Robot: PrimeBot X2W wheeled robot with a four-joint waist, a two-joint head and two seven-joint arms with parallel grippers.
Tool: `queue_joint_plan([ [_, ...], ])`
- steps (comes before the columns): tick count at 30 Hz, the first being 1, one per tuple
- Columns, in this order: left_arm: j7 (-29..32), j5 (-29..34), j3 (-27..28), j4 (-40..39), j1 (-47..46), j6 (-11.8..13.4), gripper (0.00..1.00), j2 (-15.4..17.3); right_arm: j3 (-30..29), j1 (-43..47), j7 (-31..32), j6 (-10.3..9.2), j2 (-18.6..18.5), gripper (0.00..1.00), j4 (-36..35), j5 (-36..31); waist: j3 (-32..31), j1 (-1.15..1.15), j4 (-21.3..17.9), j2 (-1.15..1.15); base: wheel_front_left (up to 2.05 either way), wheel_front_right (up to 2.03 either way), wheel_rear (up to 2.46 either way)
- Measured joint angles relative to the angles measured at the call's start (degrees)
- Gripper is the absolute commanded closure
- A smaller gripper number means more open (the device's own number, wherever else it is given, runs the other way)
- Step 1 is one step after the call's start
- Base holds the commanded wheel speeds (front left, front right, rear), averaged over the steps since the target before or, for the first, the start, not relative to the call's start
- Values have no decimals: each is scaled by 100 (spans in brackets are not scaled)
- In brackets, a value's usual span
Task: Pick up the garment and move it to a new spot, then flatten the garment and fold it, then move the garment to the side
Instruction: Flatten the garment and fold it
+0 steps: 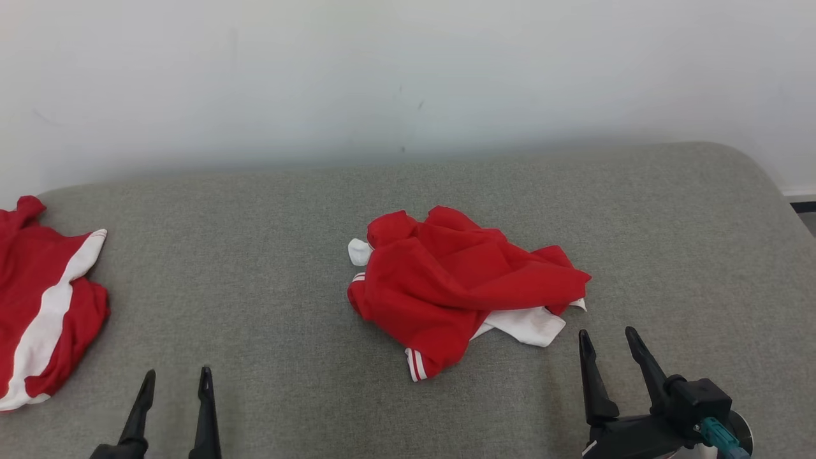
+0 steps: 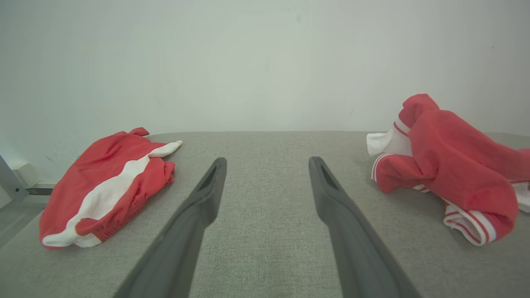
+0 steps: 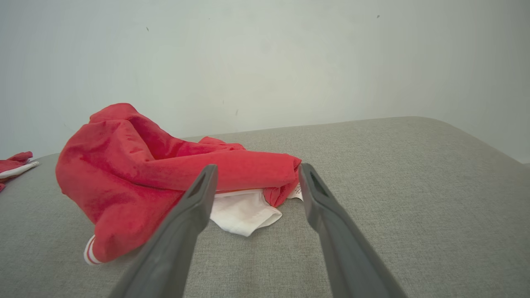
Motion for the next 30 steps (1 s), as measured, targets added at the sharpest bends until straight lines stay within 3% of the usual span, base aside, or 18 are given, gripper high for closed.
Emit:
queue_joint_plan([
  [8,0,58,-285,179,-300,-216,0,-125,68,-42,-10,0,0,0,16,4,46,0,-159,0,0,0,0],
  [16,0,10,-1015,873,-951,-436,0,-315,118,-163,-36,0,0,0,40,41,230,0,-531,0,0,0,0],
  [30,26,-513,-2380,2293,-1638,-483,0,-279,132,-406,-202,0,-1,0,166,178,788,1,-1120,1,0,0,0],
])
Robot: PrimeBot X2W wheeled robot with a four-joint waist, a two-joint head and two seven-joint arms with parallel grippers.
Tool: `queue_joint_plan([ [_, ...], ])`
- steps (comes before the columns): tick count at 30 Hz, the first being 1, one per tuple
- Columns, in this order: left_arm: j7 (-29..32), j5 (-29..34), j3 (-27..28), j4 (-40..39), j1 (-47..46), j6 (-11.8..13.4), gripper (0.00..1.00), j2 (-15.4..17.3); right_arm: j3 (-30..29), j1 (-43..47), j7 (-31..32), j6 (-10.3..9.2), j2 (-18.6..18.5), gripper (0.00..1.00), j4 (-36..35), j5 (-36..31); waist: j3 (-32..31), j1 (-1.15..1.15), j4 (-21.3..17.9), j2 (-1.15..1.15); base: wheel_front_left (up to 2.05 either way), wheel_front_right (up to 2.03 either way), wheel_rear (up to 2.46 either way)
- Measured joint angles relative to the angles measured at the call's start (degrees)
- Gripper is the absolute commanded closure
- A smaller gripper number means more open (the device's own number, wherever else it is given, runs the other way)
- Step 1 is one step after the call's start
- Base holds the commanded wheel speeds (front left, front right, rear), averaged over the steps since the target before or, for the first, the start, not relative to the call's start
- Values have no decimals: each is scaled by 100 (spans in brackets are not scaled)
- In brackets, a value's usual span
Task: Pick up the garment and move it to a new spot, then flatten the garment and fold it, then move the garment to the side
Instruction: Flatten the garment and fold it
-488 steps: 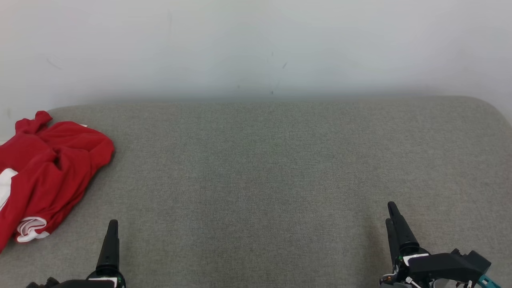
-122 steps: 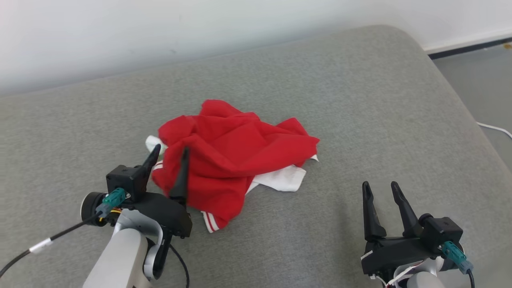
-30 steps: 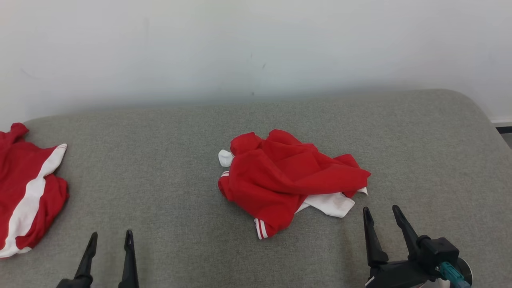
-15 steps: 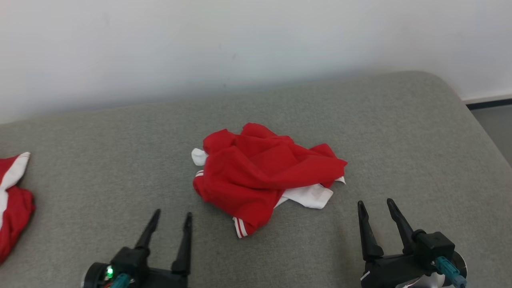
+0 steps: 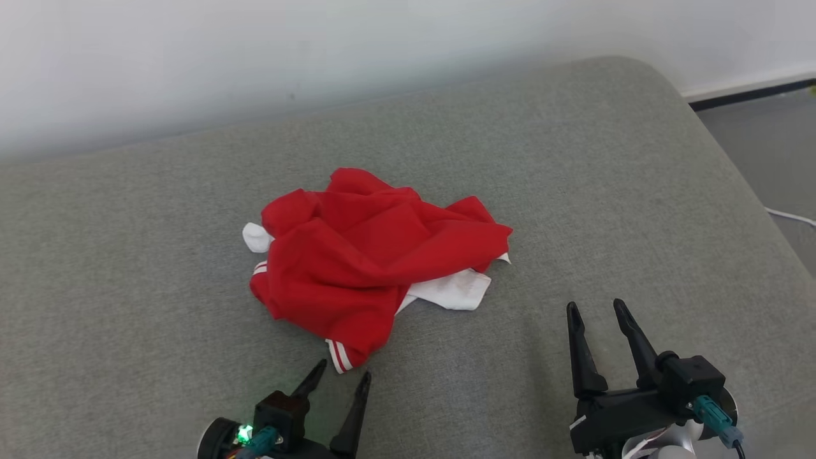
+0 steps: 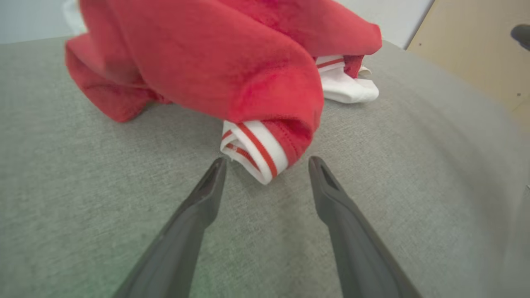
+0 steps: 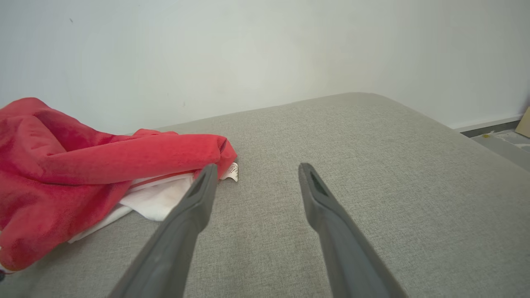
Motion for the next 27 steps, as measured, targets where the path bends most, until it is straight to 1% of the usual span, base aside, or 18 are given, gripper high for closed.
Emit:
queue_joint_plan([
  [3,-2,-103,-133,211,-107,0,0,8,16,-50,-34,0,0,0,48,10,77,0,-109,0,0,0,0],
  [7,-10,-198,-108,437,-323,0,0,-5,22,-70,-54,0,-1,0,89,24,145,0,-220,0,0,0,0],
  [8,-10,-214,-109,477,-375,0,25,-21,21,-75,-63,0,-1,0,91,24,159,0,-235,0,0,0,0],
  [9,-11,-246,-110,491,-425,0,97,-40,16,-76,-68,0,-1,0,94,24,170,0,-245,0,0,0,0],
  [10,-11,-253,-85,452,-471,0,100,-60,2,-77,-78,0,-1,0,99,23,177,0,-246,0,0,0,0],
  [14,-26,-246,101,49,-554,0,100,-107,-122,-62,-90,0,-3,0,109,16,171,0,-164,0,0,0,0],
  [19,-26,-144,280,-580,-343,3,100,-76,-148,15,-93,0,2,0,165,16,92,0,94,0,0,0,0],
  [24,-26,-103,414,-1318,-7,54,100,73,-171,107,-108,0,0,0,194,18,-33,0,482,0,0,0,0],
  [27,30,-98,506,-1764,196,157,100,280,-164,140,-109,0,0,0,209,42,-115,0,746,0,0,0,0],
])
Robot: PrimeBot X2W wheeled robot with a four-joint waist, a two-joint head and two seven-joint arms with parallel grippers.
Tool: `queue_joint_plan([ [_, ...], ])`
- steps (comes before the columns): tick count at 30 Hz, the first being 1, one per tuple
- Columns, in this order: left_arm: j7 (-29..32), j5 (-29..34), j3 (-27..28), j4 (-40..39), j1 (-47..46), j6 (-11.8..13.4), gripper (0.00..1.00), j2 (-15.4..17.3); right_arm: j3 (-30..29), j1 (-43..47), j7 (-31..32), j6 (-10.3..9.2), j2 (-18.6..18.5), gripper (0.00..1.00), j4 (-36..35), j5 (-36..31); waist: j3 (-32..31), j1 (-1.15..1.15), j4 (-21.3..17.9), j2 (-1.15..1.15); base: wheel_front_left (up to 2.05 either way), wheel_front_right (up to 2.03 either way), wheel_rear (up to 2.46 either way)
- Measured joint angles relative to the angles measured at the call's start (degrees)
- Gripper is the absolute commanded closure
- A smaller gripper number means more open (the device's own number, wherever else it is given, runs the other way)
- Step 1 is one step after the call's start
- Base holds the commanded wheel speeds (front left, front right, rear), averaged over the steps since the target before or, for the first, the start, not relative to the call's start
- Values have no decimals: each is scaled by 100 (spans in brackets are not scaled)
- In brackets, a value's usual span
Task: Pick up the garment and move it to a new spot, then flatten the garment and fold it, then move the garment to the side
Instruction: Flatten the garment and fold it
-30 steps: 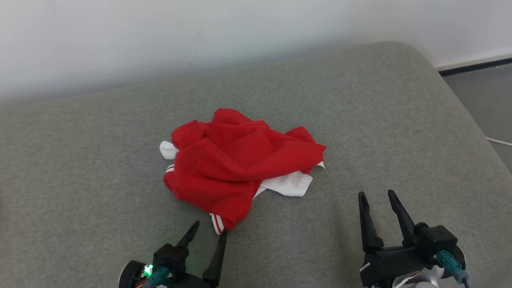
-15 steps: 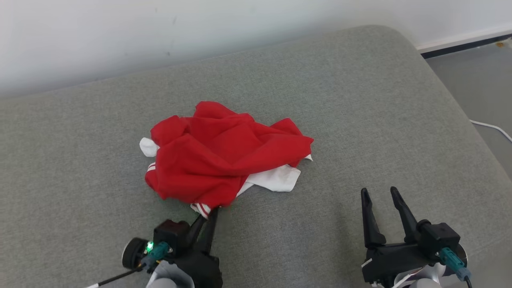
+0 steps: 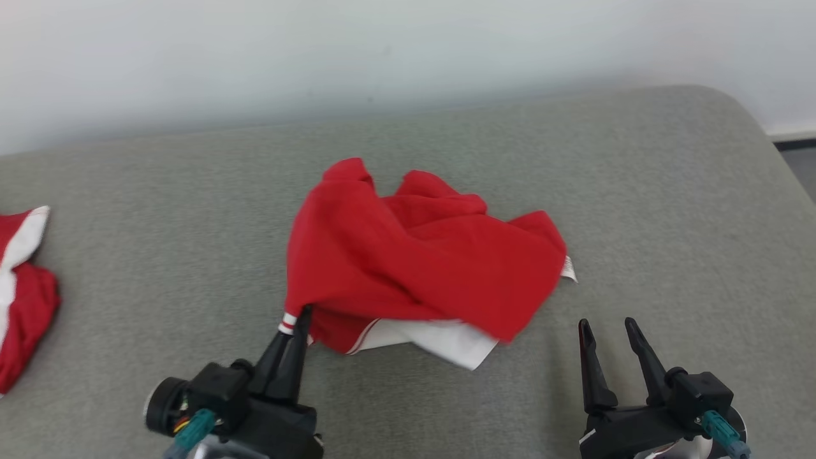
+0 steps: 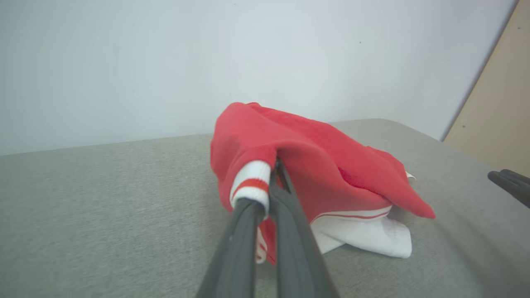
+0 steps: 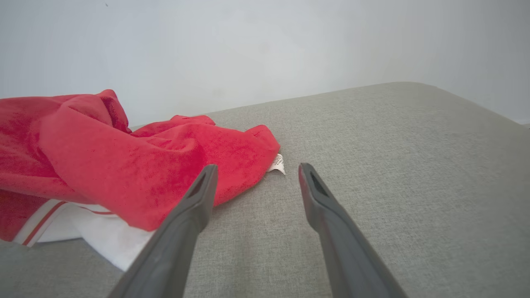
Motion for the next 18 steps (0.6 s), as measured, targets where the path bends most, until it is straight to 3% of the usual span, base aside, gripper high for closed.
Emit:
queue_joint_plan([
  [10,683,-87,637,-1541,883,532,100,736,98,54,-2,0,0,0,38,78,-240,0,683,0,0,0,0],
  [18,902,-245,1217,-2033,1344,881,100,1122,52,20,-9,0,0,0,122,110,-224,-2,501,0,0,0,0],
])
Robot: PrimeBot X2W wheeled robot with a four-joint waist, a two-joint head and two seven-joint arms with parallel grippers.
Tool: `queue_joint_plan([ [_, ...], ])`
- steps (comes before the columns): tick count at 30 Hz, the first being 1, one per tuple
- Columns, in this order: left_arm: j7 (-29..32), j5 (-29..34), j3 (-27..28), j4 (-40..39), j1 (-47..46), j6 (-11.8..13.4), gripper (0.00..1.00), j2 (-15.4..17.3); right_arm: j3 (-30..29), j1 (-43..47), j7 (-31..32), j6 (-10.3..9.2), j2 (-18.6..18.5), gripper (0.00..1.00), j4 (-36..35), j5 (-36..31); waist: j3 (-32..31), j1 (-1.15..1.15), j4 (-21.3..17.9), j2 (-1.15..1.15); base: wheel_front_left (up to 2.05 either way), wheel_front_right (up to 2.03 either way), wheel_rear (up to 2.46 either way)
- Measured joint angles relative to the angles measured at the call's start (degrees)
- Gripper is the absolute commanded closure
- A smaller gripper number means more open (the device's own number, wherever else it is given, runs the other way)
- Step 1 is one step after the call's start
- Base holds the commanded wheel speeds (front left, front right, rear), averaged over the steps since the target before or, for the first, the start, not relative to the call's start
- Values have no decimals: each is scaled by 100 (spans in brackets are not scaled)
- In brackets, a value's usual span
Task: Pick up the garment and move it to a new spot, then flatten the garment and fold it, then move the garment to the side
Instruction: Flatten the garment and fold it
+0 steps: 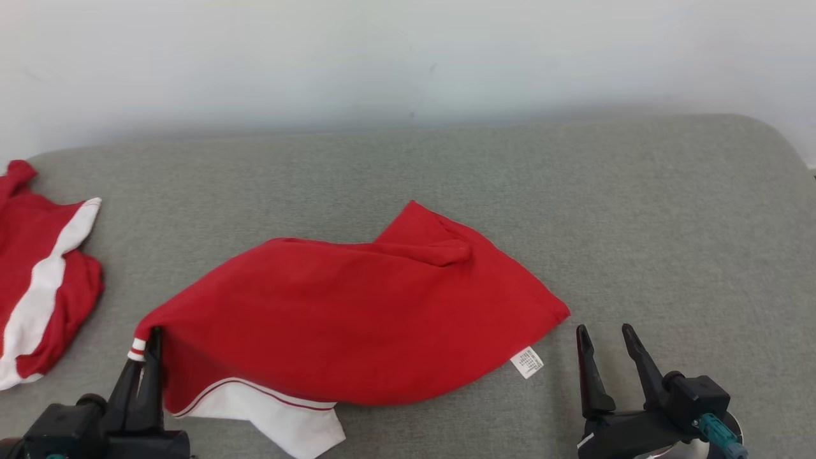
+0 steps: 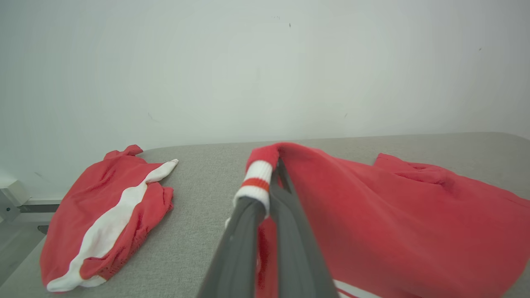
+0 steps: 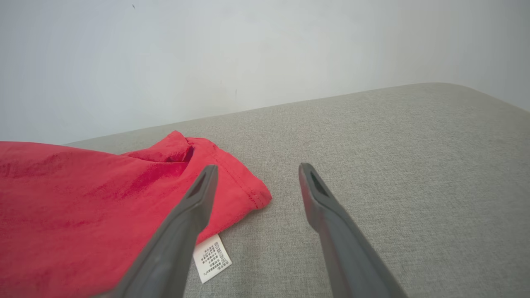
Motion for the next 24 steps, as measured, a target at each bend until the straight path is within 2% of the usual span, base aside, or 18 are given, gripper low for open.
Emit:
queue_joint_plan([
  [8,-163,-149,111,591,-192,-46,100,13,-42,-75,-1,0,-1,0,22,7,156,0,-380,0,0,0,0],
  [16,-339,-294,102,1860,-1110,-455,100,170,-55,-158,-1,0,0,0,89,-36,245,1,-443,0,0,0,0],
  [24,-463,-231,-259,3197,-2248,-854,100,353,11,-326,-2,0,0,0,235,-53,288,1,-546,1,0,0,0],
])
